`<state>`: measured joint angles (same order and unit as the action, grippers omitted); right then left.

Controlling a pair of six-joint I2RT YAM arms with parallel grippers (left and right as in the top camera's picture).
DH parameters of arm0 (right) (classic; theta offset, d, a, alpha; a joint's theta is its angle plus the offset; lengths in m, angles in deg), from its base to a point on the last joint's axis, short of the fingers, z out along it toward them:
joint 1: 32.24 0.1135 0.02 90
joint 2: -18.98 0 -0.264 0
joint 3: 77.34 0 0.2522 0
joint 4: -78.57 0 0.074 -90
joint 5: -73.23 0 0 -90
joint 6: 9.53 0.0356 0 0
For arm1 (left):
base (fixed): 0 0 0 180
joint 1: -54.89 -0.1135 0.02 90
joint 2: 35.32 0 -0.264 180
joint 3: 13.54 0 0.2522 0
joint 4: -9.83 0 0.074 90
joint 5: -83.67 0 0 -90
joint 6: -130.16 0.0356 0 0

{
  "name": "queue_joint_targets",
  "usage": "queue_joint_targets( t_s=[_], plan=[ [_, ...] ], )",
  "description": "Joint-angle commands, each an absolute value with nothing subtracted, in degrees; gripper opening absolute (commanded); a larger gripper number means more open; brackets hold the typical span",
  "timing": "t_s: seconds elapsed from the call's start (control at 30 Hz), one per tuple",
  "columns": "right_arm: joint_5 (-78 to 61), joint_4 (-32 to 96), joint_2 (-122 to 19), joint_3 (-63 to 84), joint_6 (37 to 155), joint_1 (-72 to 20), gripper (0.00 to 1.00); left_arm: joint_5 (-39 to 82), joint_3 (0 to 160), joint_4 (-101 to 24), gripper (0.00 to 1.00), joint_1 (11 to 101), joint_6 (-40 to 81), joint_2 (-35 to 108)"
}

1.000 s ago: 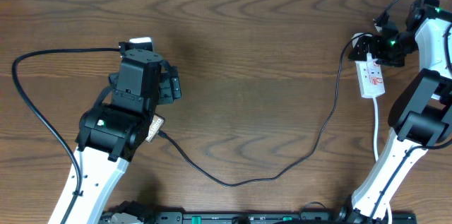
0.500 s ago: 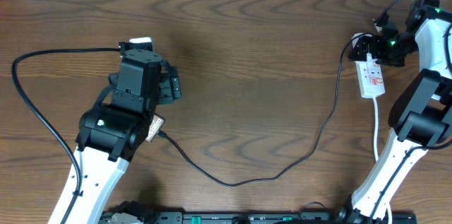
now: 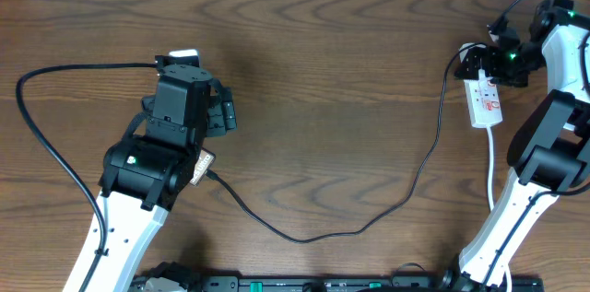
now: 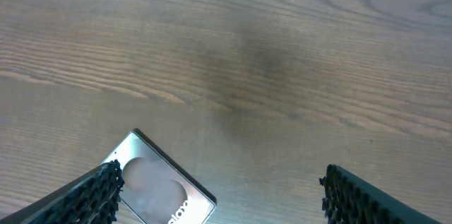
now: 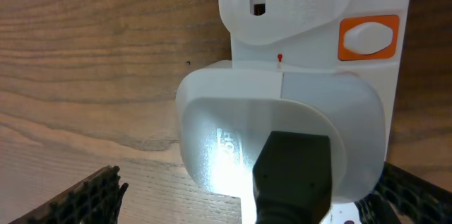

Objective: Plug charger to phone and switch on socket

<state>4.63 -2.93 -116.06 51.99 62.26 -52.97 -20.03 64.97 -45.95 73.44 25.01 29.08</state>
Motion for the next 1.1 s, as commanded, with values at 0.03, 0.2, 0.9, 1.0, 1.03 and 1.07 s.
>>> queue_joint_targets(
  t_s=[0.03,0.2,0.9,1.0,1.03,1.07],
  plan=[
    [12.63,-2.34,-117.77,46.79,63.66,-49.39,0.99,-20.94,65.25,-46.12,0.89,73.63,25.53,29.04],
    [14.97,-0.07,-117.77,43.34,63.90,-49.04,0.99,-20.94,65.25,-46.01,0.89,73.63,25.51,29.04],
    [18.36,-1.23,-117.77,42.86,64.22,-48.43,0.99,-20.92,65.25,-46.21,0.89,73.63,25.51,29.04],
    [18.97,-1.14,-117.77,42.86,64.66,-48.38,0.99,-20.92,65.25,-46.34,0.89,73.63,25.51,29.04],
    [19.00,-1.14,-117.77,42.86,64.66,-48.36,0.99,-20.92,65.25,-46.34,0.89,73.63,25.51,29.04],
    [18.97,-1.14,-117.77,42.86,64.66,-48.30,0.99,-20.92,65.25,-46.34,0.89,73.63,25.51,29.04]
  ],
)
